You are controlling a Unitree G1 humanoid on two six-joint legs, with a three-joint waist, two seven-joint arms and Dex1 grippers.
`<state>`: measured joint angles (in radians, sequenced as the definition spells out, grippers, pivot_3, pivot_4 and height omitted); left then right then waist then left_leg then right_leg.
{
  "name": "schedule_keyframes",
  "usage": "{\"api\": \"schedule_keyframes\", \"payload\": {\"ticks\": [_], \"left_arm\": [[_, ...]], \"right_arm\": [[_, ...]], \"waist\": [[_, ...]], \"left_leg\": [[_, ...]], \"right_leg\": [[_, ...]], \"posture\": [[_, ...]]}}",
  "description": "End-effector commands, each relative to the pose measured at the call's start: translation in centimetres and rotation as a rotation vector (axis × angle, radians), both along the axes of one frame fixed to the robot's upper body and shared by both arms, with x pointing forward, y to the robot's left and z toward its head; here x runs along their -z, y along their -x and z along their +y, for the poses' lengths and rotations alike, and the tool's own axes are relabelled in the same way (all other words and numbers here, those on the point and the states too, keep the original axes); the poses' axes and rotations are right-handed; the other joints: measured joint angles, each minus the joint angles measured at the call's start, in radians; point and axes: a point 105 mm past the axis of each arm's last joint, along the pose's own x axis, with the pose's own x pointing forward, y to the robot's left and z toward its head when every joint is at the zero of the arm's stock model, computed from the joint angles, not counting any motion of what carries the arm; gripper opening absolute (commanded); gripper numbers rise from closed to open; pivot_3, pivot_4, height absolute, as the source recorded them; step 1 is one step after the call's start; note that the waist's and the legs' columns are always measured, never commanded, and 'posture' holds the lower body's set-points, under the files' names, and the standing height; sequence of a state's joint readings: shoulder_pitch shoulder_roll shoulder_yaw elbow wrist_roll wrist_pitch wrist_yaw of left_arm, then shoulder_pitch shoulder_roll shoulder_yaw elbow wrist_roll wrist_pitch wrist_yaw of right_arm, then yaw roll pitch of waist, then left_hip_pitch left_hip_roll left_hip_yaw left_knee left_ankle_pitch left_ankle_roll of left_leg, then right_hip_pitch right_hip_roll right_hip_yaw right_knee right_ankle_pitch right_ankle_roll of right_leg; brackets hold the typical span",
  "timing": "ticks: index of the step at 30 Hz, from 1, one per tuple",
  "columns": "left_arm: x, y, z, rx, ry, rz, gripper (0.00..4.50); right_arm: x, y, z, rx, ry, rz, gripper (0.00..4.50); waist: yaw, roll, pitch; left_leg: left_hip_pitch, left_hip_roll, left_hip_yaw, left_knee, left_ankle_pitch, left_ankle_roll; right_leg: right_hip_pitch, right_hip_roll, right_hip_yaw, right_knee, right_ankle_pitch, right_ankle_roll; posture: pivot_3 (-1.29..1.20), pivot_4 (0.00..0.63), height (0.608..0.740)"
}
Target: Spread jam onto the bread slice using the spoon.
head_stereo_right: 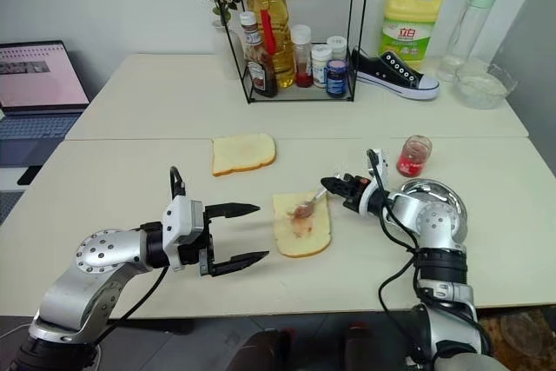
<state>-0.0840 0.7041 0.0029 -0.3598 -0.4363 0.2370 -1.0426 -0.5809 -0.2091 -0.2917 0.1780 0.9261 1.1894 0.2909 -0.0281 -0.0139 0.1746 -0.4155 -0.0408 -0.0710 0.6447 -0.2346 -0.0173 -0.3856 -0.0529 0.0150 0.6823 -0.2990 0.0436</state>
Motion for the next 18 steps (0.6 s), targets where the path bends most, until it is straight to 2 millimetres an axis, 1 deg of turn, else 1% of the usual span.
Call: {"api": "schedule_keyframes", "payload": {"ticks": [1,3,5,8,9,11,12,15,18], "left_arm": [[-0.8,-0.4,-0.2,0.017,0.003,-0.044,4.43],[-1.0,-0.7,-0.3,0.023,0.005,-0.051,4.43],[-1.2,-1.0,-0.3,0.033,-0.005,-0.055,4.43],[-2.4,-2.5,0.4,0.034,-0.027,-0.063,4.43],[-2.7,-2.8,0.5,0.034,-0.027,-0.064,4.43],[-3.5,-3.1,0.3,0.074,-0.046,-0.064,4.43],[-4.0,-3.2,0.0,0.099,-0.054,-0.062,4.43],[-5.9,-3.8,-2.1,0.181,-0.065,-0.058,4.43],[-6.6,-4.3,-4.0,0.238,-0.087,-0.070,4.43]], "right_arm": [[-1.4,0.2,-0.8,0.007,-0.013,-0.041,0.06],[-2.9,0.1,-1.1,0.023,-0.068,-0.068,0.06],[-4.4,0.3,-1.1,0.015,-0.108,-0.097,0.06],[-7.4,1.2,-1.2,0.003,-0.158,-0.173,0.06],[-7.9,1.4,-1.3,0.006,-0.164,-0.183,0.06],[-8.9,1.8,-2.1,0.043,-0.142,-0.225,0.06],[-9.5,2.1,-2.7,0.069,-0.133,-0.247,0.06],[-11.0,3.6,-5.6,0.188,-0.063,-0.337,0.06],[-11.0,4.9,-8.7,0.321,0.059,-0.374,0.06]], "waist": [[-0.002,0.000,0.000],[-0.002,0.000,0.000],[-0.002,0.000,0.000],[-0.001,0.000,0.000],[-0.002,0.000,0.000],[-0.001,0.000,0.000],[-0.001,0.000,0.000],[0.009,0.000,0.000],[0.008,0.000,0.001]], "left_leg": [[0.000,0.000,0.000,0.000,0.000,0.000],[0.000,0.000,0.000,0.000,0.000,0.000],[0.000,0.000,0.000,0.000,0.000,0.000],[0.000,0.000,0.000,0.000,0.000,0.000],[-0.001,0.000,-0.001,0.000,0.000,0.000],[-0.001,0.000,0.000,0.000,0.000,0.000],[-0.001,0.000,-0.001,0.000,0.000,0.000],[-0.003,-0.001,-0.001,0.000,0.000,0.000],[-0.003,-0.002,0.000,0.001,0.000,0.000]], "right_leg": [[0.000,0.000,0.000,0.000,0.000,0.000],[0.000,0.000,0.000,0.000,0.000,0.000],[0.000,0.000,0.000,0.000,0.000,0.000],[0.000,0.000,0.000,0.001,0.000,0.000],[-0.001,0.000,0.000,0.001,0.000,0.000],[-0.001,0.000,-0.001,0.002,0.000,0.000],[-0.001,0.001,-0.001,0.001,0.000,0.000],[-0.001,0.001,-0.002,-0.001,0.000,0.000],[0.000,0.000,-0.002,-0.001,0.000,0.001]], "posture": [[0.00,0.150,0.740],[0.00,0.150,0.740],[0.00,0.150,0.740],[0.00,0.150,0.740],[0.00,0.150,0.740],[0.00,0.150,0.740],[0.00,0.150,0.740],[0.00,0.150,0.740],[0.00,0.150,0.740]]}}
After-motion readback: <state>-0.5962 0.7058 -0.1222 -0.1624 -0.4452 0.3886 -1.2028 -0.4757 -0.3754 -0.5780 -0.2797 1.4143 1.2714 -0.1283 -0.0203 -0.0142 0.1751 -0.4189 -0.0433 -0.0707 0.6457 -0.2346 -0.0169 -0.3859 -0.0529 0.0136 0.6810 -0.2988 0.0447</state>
